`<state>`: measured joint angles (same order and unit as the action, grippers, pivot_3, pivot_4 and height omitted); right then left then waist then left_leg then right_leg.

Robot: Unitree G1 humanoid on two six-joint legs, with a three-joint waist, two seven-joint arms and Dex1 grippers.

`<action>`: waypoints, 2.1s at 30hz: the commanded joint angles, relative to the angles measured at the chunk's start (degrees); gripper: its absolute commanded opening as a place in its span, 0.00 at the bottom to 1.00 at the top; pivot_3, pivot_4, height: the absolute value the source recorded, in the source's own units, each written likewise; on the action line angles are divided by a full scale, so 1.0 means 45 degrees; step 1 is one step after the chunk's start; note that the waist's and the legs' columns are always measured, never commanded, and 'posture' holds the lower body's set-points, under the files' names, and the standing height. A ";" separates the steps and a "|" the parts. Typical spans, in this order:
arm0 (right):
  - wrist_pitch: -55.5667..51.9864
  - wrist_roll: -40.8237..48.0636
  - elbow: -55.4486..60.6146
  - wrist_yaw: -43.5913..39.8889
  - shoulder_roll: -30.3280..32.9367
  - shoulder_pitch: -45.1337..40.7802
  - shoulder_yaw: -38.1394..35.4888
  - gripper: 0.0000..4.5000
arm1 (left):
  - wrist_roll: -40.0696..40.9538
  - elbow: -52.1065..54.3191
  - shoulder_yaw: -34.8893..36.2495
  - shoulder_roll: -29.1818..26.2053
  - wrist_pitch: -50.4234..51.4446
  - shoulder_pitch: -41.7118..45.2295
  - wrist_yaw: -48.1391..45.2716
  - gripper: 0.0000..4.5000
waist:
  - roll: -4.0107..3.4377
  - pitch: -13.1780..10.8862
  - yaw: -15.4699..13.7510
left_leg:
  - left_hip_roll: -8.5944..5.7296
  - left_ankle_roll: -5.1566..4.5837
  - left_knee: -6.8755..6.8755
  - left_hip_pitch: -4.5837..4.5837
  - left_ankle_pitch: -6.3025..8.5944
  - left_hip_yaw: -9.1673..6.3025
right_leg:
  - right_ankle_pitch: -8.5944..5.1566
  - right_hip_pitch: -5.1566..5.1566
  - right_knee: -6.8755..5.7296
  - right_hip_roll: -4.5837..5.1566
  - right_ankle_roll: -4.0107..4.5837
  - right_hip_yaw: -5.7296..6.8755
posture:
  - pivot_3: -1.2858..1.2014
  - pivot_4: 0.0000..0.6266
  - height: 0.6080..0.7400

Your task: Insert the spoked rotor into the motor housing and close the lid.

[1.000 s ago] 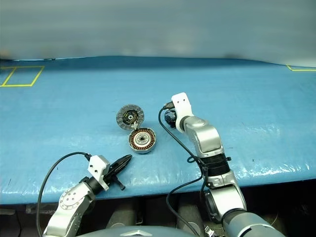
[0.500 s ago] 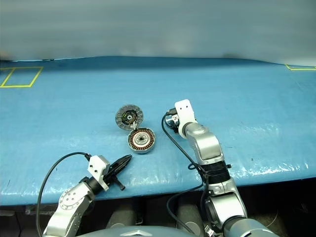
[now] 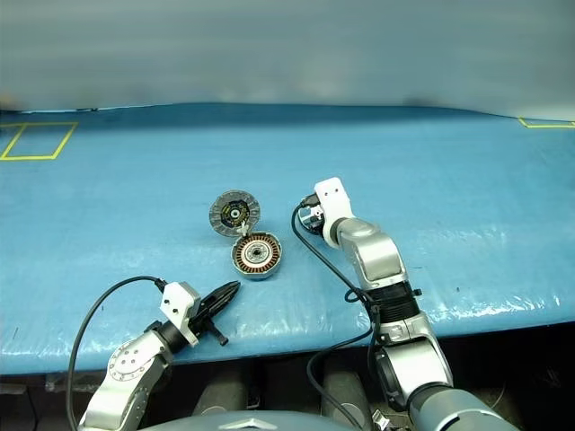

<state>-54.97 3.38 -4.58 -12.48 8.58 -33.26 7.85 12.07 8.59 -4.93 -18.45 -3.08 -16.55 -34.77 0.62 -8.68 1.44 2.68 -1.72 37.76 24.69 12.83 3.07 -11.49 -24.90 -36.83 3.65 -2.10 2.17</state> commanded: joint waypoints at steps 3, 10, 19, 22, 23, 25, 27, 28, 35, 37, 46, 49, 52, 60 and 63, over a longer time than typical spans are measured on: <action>0.0146 -0.0335 0.0711 -0.0039 0.0467 0.0299 0.0286 0.32 | -0.0038 0.0271 -0.0013 -0.0057 -0.0037 -0.0025 0.0015 0.00 | -0.0001 0.0000 -0.0011 | 0.0005 0.0000 -0.0001 -0.0001 0.0000 -0.0003 | 0.0000 0.0000 0.0000 0.0001 0.0000 0.0000 | 0.52 0.24 1.00; -0.1029 0.1519 0.4868 -0.2842 0.1942 0.0385 0.0799 0.32 | 0.0019 0.0279 0.0009 -0.0093 -0.0078 0.0025 -0.0100 0.00 | -0.0026 -0.0015 -0.0042 | -0.0003 -0.0001 -0.0006 0.0055 0.0000 0.0004 | 0.0001 -0.0054 -0.0001 0.0009 -0.0001 -0.0004 | 0.52 0.24 1.00; -0.1337 0.2314 0.6921 -0.4770 0.3686 -0.0115 0.3035 0.32 | -0.0015 0.0322 0.0095 0.0010 -0.0419 0.0011 -0.0002 0.00 | -0.0019 -0.0015 -0.0041 | -0.0005 0.0000 -0.0010 0.0050 0.0000 -0.0010 | -0.0013 -0.0058 -0.0002 -0.0009 0.0020 0.0007 | 0.52 0.24 1.00; -0.1312 0.1926 0.6791 -0.4492 0.3636 -0.0117 0.3869 0.32 | -0.0160 0.0312 0.0137 0.0045 -0.0582 -0.0005 0.0158 0.00 | -0.0018 -0.0015 -0.0054 | -0.0004 0.0001 -0.0008 0.0057 0.0000 -0.0008 | -0.0013 -0.0062 -0.0002 -0.0005 0.0020 0.0006 | 0.52 0.24 1.00; -0.1334 0.1862 0.6763 -0.4400 0.3568 -0.0099 0.4057 0.32 | -0.0173 0.0303 0.0154 0.0058 -0.0635 -0.0010 0.0194 0.00 | -0.0018 -0.0016 -0.0058 | -0.0005 0.0001 -0.0008 0.0060 0.0000 -0.0008 | -0.0012 -0.0063 -0.0003 -0.0003 0.0020 0.0006 | 0.52 0.24 1.00; -0.1388 0.1847 0.6724 -0.4299 0.3388 -0.0097 0.4267 0.32 | -0.0173 0.0275 0.0179 0.0069 -0.0723 -0.0004 0.0241 0.00 | -0.0017 -0.0015 -0.0064 | -0.0006 0.0000 -0.0007 0.0067 0.0000 -0.0008 | -0.0012 -0.0067 -0.0002 -0.0002 0.0019 0.0006 | 0.52 0.24 1.00; -0.1368 0.1804 0.6654 -0.4231 0.3250 -0.0112 0.4430 0.32 | -0.0221 0.0256 0.0183 0.0039 -0.0786 0.0010 0.0273 0.00 | -0.0017 -0.0015 -0.0067 | -0.0007 0.0000 -0.0004 0.0072 0.0000 -0.0008 | -0.0010 -0.0068 -0.0002 -0.0002 0.0018 0.0006 | 0.52 0.24 1.00; -0.1326 0.1760 0.6604 -0.4202 0.3210 -0.0120 0.4499 0.32 | -0.0213 0.0256 0.0189 0.0033 -0.0785 0.0018 0.0278 0.00 | -0.0017 -0.0015 -0.0066 | -0.0006 0.0001 -0.0003 0.0072 0.0000 -0.0008 | -0.0010 -0.0068 -0.0002 -0.0002 0.0018 0.0007 | 0.52 0.24 1.00; -0.1254 0.1627 0.6339 -0.4064 0.2895 -0.0088 0.4779 0.32 | -0.0203 0.0234 0.0177 0.0020 -0.0813 0.0041 0.0284 0.00 | -0.0017 -0.0015 -0.0065 | -0.0006 0.0000 0.0005 0.0070 0.0000 -0.0009 | -0.0009 -0.0069 -0.0004 -0.0002 0.0016 0.0008 | 0.52 0.24 1.00; -0.1254 0.1618 0.6308 -0.4081 0.2827 -0.0122 0.4814 0.32 | -0.0191 0.0239 0.0172 0.0017 -0.0790 0.0043 0.0274 0.00 | -0.0017 -0.0015 -0.0065 | -0.0006 0.0000 0.0005 0.0070 0.0000 -0.0009 | -0.0009 -0.0068 -0.0004 -0.0003 0.0016 0.0009 | 0.52 0.24 1.00; -0.1160 0.1467 0.6044 -0.4080 0.2443 -0.0508 0.4874 0.32 | -0.0206 0.0226 0.0118 0.0011 -0.0683 0.0001 0.0268 0.00 | -0.0016 -0.0015 -0.0050 | -0.0010 0.0001 0.0012 0.0065 0.0000 -0.0008 | -0.0008 -0.0063 -0.0013 -0.0010 0.0016 0.0008 | 0.52 0.24 1.00; -0.1218 0.1520 0.6077 -0.4132 0.2370 -0.0569 0.4826 0.32 | -0.0209 0.0202 0.0092 0.0015 -0.0658 -0.0011 0.0258 0.00 | -0.0016 -0.0015 -0.0046 | -0.0011 0.0000 0.0014 0.0064 0.0000 -0.0007 | -0.0008 -0.0063 -0.0016 -0.0011 0.0016 0.0008 | 0.52 0.24 1.00; -0.1180 0.1479 0.5936 -0.4143 0.2382 -0.0531 0.4942 0.32 | -0.0209 0.0177 0.0065 0.0024 -0.0661 -0.0023 0.0242 0.00 | -0.0016 -0.0014 -0.0047 | -0.0010 0.0001 0.0013 0.0064 0.0000 -0.0008 | -0.0008 -0.0063 -0.0016 -0.0012 0.0017 0.0009 | 0.52 0.24 1.00; -0.1499 0.1381 0.6241 -0.4222 0.2675 -0.0810 0.4955 0.32 | -0.0192 0.0059 -0.0002 0.0059 -0.0653 -0.0003 0.0204 0.00 | -0.0016 -0.0015 -0.0047 | -0.0010 0.0001 0.0014 0.0063 0.0000 -0.0007 | -0.0008 -0.0062 -0.0017 -0.0012 0.0017 0.0008 | 0.52 0.24 1.00; -0.1650 0.1378 0.6431 -0.4318 0.2912 -0.0923 0.4990 0.32 | -0.0181 0.0006 -0.0036 0.0060 -0.0669 0.0020 0.0171 0.00 | -0.0016 -0.0014 -0.0055 | -0.0011 0.0001 0.0017 0.0064 0.0000 -0.0007 | -0.0007 -0.0062 -0.0016 -0.0010 0.0016 0.0008 | 0.52 0.24 1.00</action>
<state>-62.11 9.60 21.38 -31.53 21.62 -36.03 31.10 11.19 8.28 -4.94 -18.22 -5.49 -16.54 -33.83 0.54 -8.74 1.19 2.63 -1.72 37.84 24.98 12.83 3.04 -11.53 -25.18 -36.90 3.61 -2.02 2.20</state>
